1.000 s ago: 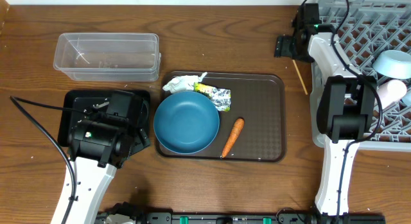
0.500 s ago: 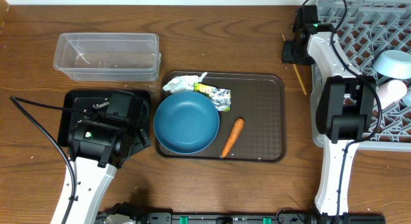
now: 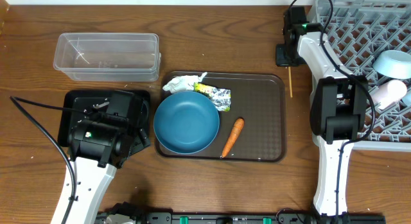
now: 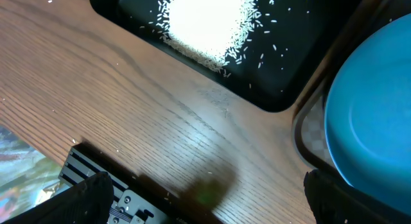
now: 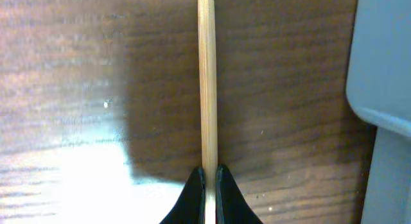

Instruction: Sort waste into correct bins and load items into the dishwasher rack

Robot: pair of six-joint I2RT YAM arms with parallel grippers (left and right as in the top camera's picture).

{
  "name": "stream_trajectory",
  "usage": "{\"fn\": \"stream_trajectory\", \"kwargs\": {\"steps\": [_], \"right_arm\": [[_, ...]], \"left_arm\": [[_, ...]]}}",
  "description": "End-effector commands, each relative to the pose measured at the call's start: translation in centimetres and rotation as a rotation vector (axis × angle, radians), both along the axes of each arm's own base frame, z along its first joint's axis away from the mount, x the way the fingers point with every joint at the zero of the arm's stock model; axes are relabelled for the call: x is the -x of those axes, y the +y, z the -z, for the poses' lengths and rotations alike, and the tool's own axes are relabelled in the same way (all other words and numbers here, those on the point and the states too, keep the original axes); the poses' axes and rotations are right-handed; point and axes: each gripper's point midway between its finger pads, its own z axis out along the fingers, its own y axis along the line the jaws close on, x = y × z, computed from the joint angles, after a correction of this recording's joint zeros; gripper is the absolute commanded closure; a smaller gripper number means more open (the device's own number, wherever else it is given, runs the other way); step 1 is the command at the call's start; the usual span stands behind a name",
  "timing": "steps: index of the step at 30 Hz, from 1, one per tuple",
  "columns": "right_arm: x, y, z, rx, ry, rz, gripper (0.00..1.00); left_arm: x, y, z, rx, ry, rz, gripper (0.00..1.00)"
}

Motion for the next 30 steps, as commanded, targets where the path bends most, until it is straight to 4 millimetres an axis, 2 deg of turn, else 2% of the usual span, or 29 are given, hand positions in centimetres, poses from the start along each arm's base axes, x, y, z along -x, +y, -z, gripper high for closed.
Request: {"fn": "stream_trajectory", "kwargs": {"steps": [1, 3, 6, 9, 12, 15, 18, 22, 30], "right_arm": [[0.0, 1.3, -0.6, -0.041, 0.016, -0.025, 0.99], [-0.5, 1.8, -2.6, -0.070, -0.004, -0.032, 0.99], [-1.5, 2.1, -6.5, -0.096, -0.055, -0.032, 0.99], [-2.5, 1.8, -12.0, -0.105, -0.145, -0.023, 0.99], [-3.0, 0.4, -17.1, -0.097, -0.243, -0.001, 0.99], [-2.8, -1.9, -20.3, -0.081, -0.295, 0.015, 0.99], [-2.3, -4.9, -21.1, -0.068, -0.298, 0.056, 0.99], [-1.3, -8.4, -20.2, -0.075, -0.252, 0.076, 0.99], [-0.7, -9.8, -18.1, -0.156, -0.204, -0.008, 0.99]], "left_arm": [[-0.1, 0.2, -0.3, -0.005, -0.012, -0.018, 0.02], [-0.1, 0.2, -0.3, -0.005, -0.012, -0.018, 0.02], [-0.1, 0.2, -0.3, -0.005, -0.012, -0.018, 0.02], [-0.1, 0.2, -0.3, -0.005, -0.012, -0.018, 0.02], [-0.1, 0.2, -0.3, -0.005, -0.012, -0.018, 0.02], [-0.1, 0.2, -0.3, -0.005, -0.012, -0.018, 0.02], [-0.1, 0.2, -0.3, -0.005, -0.012, -0.018, 0.02], [-0.1, 0.2, -0.3, -0.005, -0.012, -0.019, 0.02], [-0.1, 0.2, -0.3, -0.005, -0.012, -0.018, 0.02]]}}
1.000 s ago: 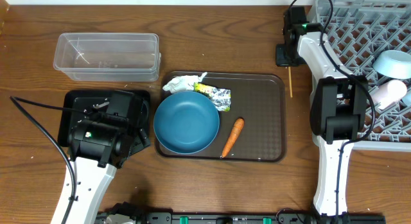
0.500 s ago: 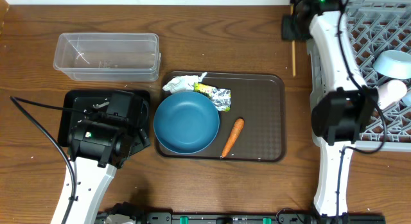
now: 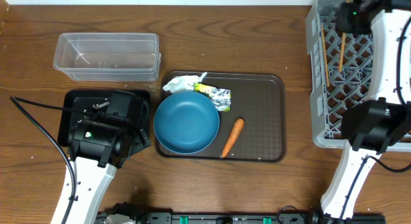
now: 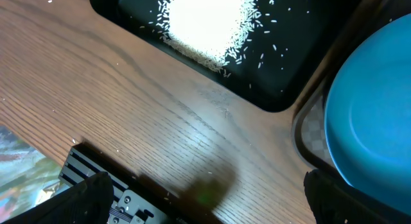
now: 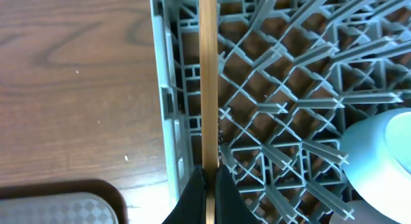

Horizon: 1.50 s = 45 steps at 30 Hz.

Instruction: Sort waste into correct bins and load items into the dishwasher rack

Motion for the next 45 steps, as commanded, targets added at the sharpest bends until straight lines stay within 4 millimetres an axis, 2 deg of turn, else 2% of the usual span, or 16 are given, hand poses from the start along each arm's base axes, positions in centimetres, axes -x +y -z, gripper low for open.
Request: {"fn": "stream_trajectory", "kwargs": {"steps": [1, 4, 6, 8, 10, 11, 14, 22, 24, 25, 26, 29, 33, 39, 41, 45], "right_arm": [[-0.1, 1.4, 1.2, -0.028, 0.017, -0.096, 0.98], [-0.2, 1.4, 2.2, -0.030, 0.027, -0.097, 0.97], [-0.3, 1.4, 3.0, -0.031, 0.035, -0.096, 0.91], [-0.2, 1.4, 3.8, -0.033, 0.045, -0.096, 0.76], [-0.1, 1.4, 4.6, -0.036, 0.058, -0.096, 0.53], [-0.1, 1.4, 4.8, -0.037, 0.062, -0.095, 0.48], [0.1, 1.4, 5.0, -0.039, 0.071, -0.096, 0.44], [0.8, 2.6, 5.2, -0.076, 0.104, -0.056, 0.44], [1.1, 4.0, 5.3, -0.111, 0.117, -0.081, 0.46], [1.2, 5.5, 5.2, -0.152, 0.122, -0.111, 0.47], [1.3, 6.2, 5.1, -0.172, 0.121, -0.126, 0.48], [1.8, 10.3, 4.7, -0.288, 0.136, -0.186, 0.48], [3.6, 15.1, 4.6, -0.391, 0.209, -0.224, 0.55], [7.5, 21.3, 5.2, -0.370, 0.351, -0.319, 0.70], [8.9, 22.7, 5.6, -0.321, 0.396, -0.325, 0.73], [11.3, 24.1, 6.4, -0.153, 0.469, -0.279, 0.76]], "left_arm": [[-0.1, 0.2, -0.3, -0.005, -0.012, -0.018, 0.02], [-0.1, 0.2, -0.3, -0.005, -0.012, -0.018, 0.02], [-0.1, 0.2, -0.3, -0.005, -0.012, -0.018, 0.02], [-0.1, 0.2, -0.3, -0.005, -0.012, -0.018, 0.02], [-0.1, 0.2, -0.3, -0.005, -0.012, -0.018, 0.02], [-0.1, 0.2, -0.3, -0.005, -0.012, -0.018, 0.02], [-0.1, 0.2, -0.3, -0.005, -0.012, -0.018, 0.02], [-0.1, 0.2, -0.3, -0.005, -0.012, -0.018, 0.02], [-0.1, 0.2, -0.3, -0.005, -0.012, -0.018, 0.02], [-0.1, 0.2, -0.3, -0.005, -0.012, -0.018, 0.02], [-0.1, 0.2, -0.3, -0.005, -0.012, -0.018, 0.02], [-0.1, 0.2, -0.3, -0.005, -0.012, -0.018, 0.02], [-0.1, 0.2, -0.3, -0.005, -0.012, -0.018, 0.02], [-0.1, 0.2, -0.3, -0.005, -0.012, -0.018, 0.02], [-0.1, 0.2, -0.3, -0.005, -0.012, -0.018, 0.02], [-0.1, 0.2, -0.3, -0.005, -0.012, -0.018, 0.02]]}}
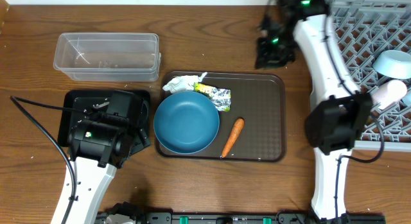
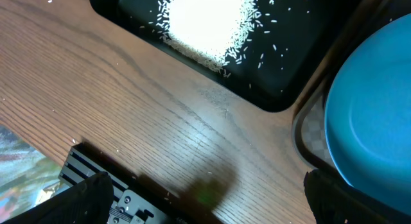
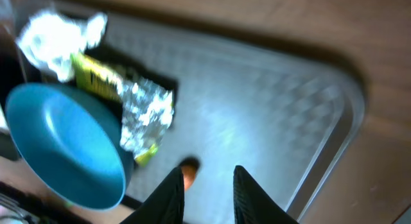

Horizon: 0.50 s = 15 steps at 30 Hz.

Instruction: Sort waste into correct bins and load items into the dishwasher rack

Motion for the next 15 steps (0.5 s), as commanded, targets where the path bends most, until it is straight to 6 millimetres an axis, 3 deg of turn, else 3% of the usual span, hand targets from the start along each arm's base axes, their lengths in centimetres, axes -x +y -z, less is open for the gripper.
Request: {"fn": "stream_trajectory", "kwargs": {"steps": [1, 9, 15], "right_arm": [[1.5, 0.6, 0.5, 0.170, 0.016, 0.039, 0.77], [5.0, 4.4, 0.6, 0.319, 0.018, 0.003, 0.76], [6.3, 3.2, 0.0, 0.462, 0.010, 0.029, 0.76]], "left_arm": [[-0.1, 0.2, -0.3, -0.004, -0.013, -0.018, 0.02], [-0.1, 0.2, -0.3, -0.004, -0.013, -0.018, 0.02], [-0.1, 0.2, -0.3, -0.004, -0.013, -0.018, 0.02]]}}
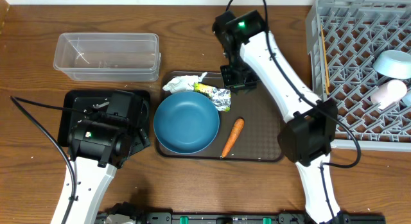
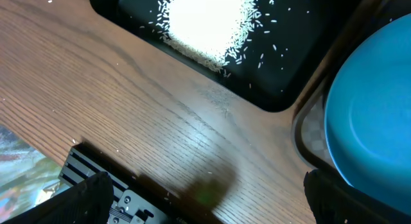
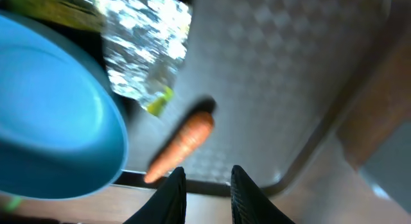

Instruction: Sort waste into correct bins and load items into the dishwasher rack

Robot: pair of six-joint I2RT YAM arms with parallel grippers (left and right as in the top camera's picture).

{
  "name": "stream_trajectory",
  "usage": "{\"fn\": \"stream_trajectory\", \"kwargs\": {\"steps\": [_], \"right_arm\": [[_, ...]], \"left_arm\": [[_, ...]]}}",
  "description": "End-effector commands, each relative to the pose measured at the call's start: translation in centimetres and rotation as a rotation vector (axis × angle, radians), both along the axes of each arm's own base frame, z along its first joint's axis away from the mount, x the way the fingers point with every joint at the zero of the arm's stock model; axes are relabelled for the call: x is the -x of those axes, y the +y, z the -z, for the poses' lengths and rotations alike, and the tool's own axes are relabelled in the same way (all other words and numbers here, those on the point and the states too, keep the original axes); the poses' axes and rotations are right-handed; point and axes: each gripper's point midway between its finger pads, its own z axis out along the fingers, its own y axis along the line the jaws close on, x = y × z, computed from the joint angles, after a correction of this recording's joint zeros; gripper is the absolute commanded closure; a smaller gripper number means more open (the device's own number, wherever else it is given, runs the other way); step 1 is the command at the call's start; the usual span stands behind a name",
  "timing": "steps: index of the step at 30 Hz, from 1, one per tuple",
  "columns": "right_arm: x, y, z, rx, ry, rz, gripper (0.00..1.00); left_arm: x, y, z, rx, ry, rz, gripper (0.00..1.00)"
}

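Note:
A brown tray [image 1: 260,115] holds a blue bowl [image 1: 186,121], an orange carrot [image 1: 232,137], a foil wrapper [image 1: 217,95] and a crumpled white tissue [image 1: 182,83]. My right gripper [image 3: 207,192] hangs open and empty over the tray's upper middle, close to the wrapper [image 3: 144,57], with the carrot [image 3: 180,147] just ahead of its fingers. My left gripper [image 2: 205,205] stands wide open and empty between the black bin [image 2: 212,25], which holds rice, and the bowl [image 2: 372,108]. A wooden chopstick [image 1: 325,54] lies in the grey dishwasher rack [image 1: 359,121].
A clear plastic container [image 1: 108,55] stands at the back left. The black bin [image 1: 77,108] sits left of the tray, mostly under my left arm. In the rack are a white bowl [image 1: 393,62] and a pale cup [image 1: 388,92].
My right gripper was by the tray's far right corner and is now over the tray's upper middle by the wrapper, still open. The left arm has not moved.
My right gripper was shut on the chopstick on the table beside the rack. Then it held the chopstick over the rack. Later it was open and empty near the tray. Now the chopstick lies in the rack and the gripper hangs over the tray.

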Motion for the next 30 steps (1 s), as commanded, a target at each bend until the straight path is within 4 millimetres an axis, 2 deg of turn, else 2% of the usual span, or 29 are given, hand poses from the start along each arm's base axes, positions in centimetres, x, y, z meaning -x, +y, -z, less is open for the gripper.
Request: {"fn": "stream_trajectory", "kwargs": {"steps": [1, 4, 7, 10, 12, 13, 14, 15, 19, 22, 27, 30], "right_arm": [[-0.7, -1.6, -0.9, 0.100, -0.079, 0.043, 0.76], [-0.5, -1.5, -2.4, 0.074, -0.107, 0.044, 0.75], [0.2, -1.4, -5.4, 0.011, -0.156, 0.029, 0.75], [1.8, -1.6, -8.3, -0.042, -0.196, -0.006, 0.74], [3.4, -2.5, -9.8, -0.040, -0.219, -0.014, 0.70], [4.1, -3.2, -10.3, -0.031, -0.228, -0.009, 0.59], [4.7, -3.8, -10.5, -0.017, -0.234, -0.003, 0.10], [5.4, -4.6, -10.6, -0.004, -0.242, -0.004, 0.01], [6.2, -6.0, -9.0, 0.011, -0.256, 0.011, 0.01], [6.0, -6.4, -6.6, -0.012, -0.242, 0.064, 0.01], [4.7, -5.2, -2.1, -0.150, -0.199, 0.140, 0.01], [4.2, -3.7, 0.1, -0.264, -0.170, 0.159, 0.01]], "left_arm": [[-0.1, 0.2, -0.3, -0.004, -0.013, -0.018, 0.02], [-0.1, 0.2, -0.3, -0.004, -0.013, -0.018, 0.02], [-0.1, 0.2, -0.3, -0.004, -0.013, -0.018, 0.02], [-0.1, 0.2, -0.3, -0.004, -0.013, -0.018, 0.02], [-0.1, 0.2, -0.3, -0.004, -0.013, -0.018, 0.02], [-0.1, 0.2, -0.3, -0.004, -0.013, -0.018, 0.02], [-0.1, 0.2, -0.3, -0.004, -0.013, -0.018, 0.02], [-0.1, 0.2, -0.3, -0.004, -0.013, -0.018, 0.02], [-0.1, 0.2, -0.3, -0.004, -0.013, -0.018, 0.02], [-0.1, 0.2, -0.3, -0.004, -0.013, -0.018, 0.02], [-0.1, 0.2, -0.3, -0.004, -0.013, -0.018, 0.02], [-0.1, 0.2, -0.3, -0.004, -0.013, -0.018, 0.02]]}}
